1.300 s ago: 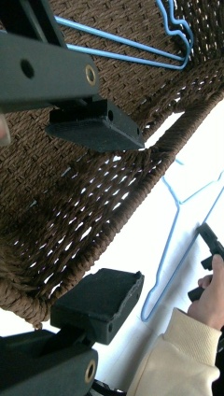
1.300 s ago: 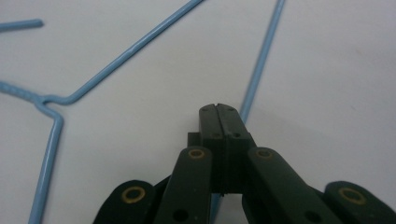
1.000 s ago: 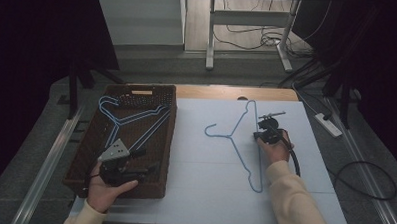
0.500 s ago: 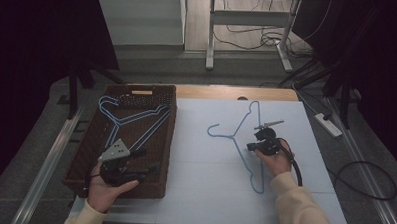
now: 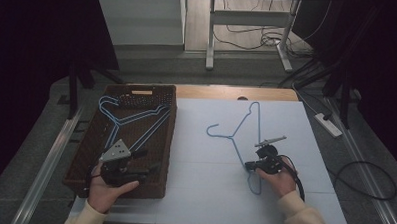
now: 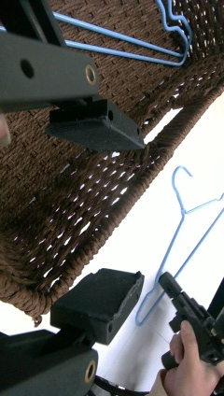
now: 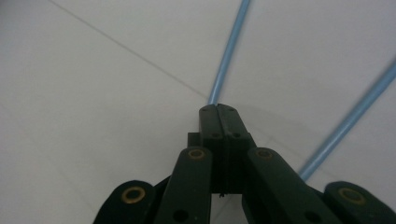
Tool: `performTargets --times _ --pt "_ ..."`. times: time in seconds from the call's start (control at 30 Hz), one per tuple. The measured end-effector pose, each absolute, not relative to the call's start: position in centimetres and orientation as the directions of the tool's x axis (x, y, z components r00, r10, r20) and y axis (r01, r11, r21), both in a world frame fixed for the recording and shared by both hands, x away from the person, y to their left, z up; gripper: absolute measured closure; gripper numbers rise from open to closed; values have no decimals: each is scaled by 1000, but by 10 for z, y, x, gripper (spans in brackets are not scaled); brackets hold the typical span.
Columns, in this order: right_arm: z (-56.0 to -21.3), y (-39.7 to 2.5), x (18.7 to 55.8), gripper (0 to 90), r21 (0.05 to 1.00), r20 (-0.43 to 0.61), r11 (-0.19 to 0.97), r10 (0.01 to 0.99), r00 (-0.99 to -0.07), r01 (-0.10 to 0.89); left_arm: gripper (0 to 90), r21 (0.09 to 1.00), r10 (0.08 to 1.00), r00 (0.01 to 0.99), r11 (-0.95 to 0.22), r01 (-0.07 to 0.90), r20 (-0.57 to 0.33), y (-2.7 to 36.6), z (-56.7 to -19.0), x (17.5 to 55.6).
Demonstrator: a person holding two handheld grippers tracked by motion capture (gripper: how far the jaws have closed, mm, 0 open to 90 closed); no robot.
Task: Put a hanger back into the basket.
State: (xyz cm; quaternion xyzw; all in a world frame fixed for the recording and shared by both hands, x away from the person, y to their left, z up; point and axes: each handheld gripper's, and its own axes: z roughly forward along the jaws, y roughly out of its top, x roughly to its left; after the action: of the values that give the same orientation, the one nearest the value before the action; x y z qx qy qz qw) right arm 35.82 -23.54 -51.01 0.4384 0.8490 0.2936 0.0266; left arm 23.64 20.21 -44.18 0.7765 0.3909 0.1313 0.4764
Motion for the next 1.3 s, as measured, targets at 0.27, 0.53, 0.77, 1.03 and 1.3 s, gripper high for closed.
performTargets --times 0.27,0.53,0.77,1.03,1.3 --pt "-512 -209 327 900 506 251 509 686 -683 697 307 842 735 657 -238 484 -169 204 -442 237" --pt "-511 -183 305 900 512 255 572 610 -750 640 307 843 735 657 -237 483 -169 204 -442 236" --pt "-514 -197 312 900 500 283 529 648 -707 685 308 843 735 657 -237 483 -169 205 -442 236" --pt "-517 -188 305 900 503 310 548 607 -731 668 308 843 736 656 -238 482 -168 204 -442 236" --pt "-521 -174 295 900 518 335 560 563 -756 646 308 843 735 657 -238 482 -168 204 -442 236"
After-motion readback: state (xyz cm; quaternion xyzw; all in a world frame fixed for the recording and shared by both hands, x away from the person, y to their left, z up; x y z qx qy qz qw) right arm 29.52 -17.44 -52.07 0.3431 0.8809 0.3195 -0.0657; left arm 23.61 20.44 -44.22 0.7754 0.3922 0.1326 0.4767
